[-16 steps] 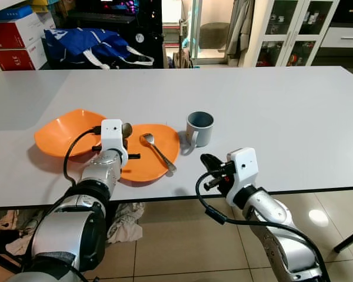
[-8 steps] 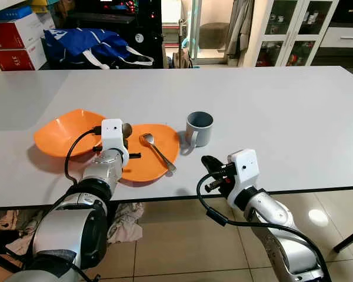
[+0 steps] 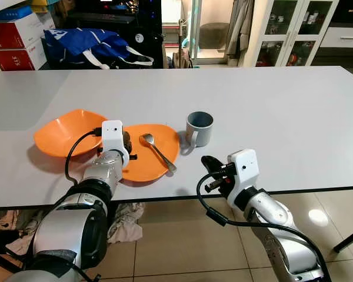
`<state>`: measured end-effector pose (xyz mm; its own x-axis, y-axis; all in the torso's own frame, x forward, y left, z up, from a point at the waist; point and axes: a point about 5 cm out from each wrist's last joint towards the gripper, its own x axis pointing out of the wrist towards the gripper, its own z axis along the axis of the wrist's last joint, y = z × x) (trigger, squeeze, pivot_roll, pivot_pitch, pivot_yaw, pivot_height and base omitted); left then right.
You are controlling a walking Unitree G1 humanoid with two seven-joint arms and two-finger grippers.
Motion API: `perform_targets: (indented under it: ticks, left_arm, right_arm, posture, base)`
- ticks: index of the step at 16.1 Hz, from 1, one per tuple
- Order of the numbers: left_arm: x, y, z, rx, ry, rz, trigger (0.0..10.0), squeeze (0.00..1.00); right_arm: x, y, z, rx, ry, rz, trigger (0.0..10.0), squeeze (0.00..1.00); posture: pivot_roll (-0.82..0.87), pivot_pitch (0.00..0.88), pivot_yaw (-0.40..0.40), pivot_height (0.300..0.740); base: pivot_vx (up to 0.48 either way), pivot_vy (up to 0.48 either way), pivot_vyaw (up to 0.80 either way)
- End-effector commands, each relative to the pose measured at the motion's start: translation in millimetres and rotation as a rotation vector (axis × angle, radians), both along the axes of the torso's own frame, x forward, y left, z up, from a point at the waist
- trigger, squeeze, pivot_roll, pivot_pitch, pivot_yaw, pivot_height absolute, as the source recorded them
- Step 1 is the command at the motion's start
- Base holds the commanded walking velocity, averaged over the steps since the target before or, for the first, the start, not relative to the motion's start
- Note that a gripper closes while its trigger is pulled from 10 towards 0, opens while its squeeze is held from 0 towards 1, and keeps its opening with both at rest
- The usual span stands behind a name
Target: Setting the table
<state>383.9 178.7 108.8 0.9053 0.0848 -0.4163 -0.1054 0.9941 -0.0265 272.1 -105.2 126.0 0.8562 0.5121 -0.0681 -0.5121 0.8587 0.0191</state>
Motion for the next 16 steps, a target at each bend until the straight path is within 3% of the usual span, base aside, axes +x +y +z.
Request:
perform_targets:
  ticks: [1,3,5,6,8,10,11,12,14,16]
  left_arm:
    - [4.0,-3.2,7.3,0.011,-0.018,-0.008,10.0,0.04]
    - [6.9,-5.7,13.4,0.025,-0.045,-0.031,10.0,0.0]
    - [17.0,-19.8,40.9,0.128,-0.204,-0.137,10.0,0.0]
    - [20.6,-35.3,66.3,0.13,-0.373,-0.224,10.0,0.0]
    - [18.4,-44.2,81.9,0.098,-0.478,-0.273,10.0,0.0]
    - [-5.4,-49.6,88.8,0.105,-0.584,-0.378,10.0,0.0]
    - [-25.6,-41.9,82.6,0.127,-0.597,-0.409,10.0,0.0]
    - [-34.1,-38.3,79.7,0.136,-0.597,-0.424,10.0,0.0]
    - [-61.6,-23.1,71.3,0.159,-0.594,-0.434,10.0,0.0]
    - [-87.0,-3.0,54.5,0.184,-0.547,-0.359,10.0,0.0]
  right_arm:
    - [-0.7,-0.1,1.7,-0.007,0.002,0.001,10.0,0.0]
    - [-0.7,-0.1,1.6,-0.007,0.002,0.0,10.0,0.0]
    - [-0.4,0.1,1.1,-0.006,0.002,0.0,10.0,0.0]
    - [0.3,0.6,0.5,-0.005,0.002,0.0,10.0,0.0]
    - [1.0,1.3,0.0,-0.005,0.001,-0.001,10.0,0.0]
    - [1.5,1.8,-0.5,-0.002,-0.004,-0.007,10.0,0.0]
    - [1.2,1.5,-1.3,-0.003,-0.006,-0.012,10.0,0.0]
    - [1.1,1.1,-1.8,-0.004,-0.007,-0.014,10.0,0.0]
    - [1.8,-3.7,-1.8,-0.011,-0.028,-0.045,10.0,0.0]
    - [4.1,-18.5,1.7,0.013,-0.056,-0.131,10.0,0.0]
  posture:
    - [-0.13,0.0,0.034,0.732]
    - [-0.13,0.0,0.033,0.732]
    - [-0.12,0.0,0.032,0.732]
    - [-0.12,0.0,0.032,0.732]
    - [-0.11,0.0,0.035,0.732]
    - [-0.09,0.0,0.042,0.732]
    - [-0.08,0.0,0.043,0.732]
    - [-0.08,0.0,0.043,0.732]
    - [-0.06,0.0,0.042,0.732]
    - [-0.06,0.0,0.042,0.732]
  base:
    - [0.0,0.0,0.0]
    - [0.0,0.0,0.0]
    - [0.0,0.0,0.0]
    - [0.0,0.0,0.0]
    - [0.0,0.0,0.0]
    - [0.0,0.0,0.0]
    - [0.0,0.0,0.0]
    - [0.0,0.0,0.0]
    - [0.0,0.0,0.0]
    - [0.0,0.0,0.0]
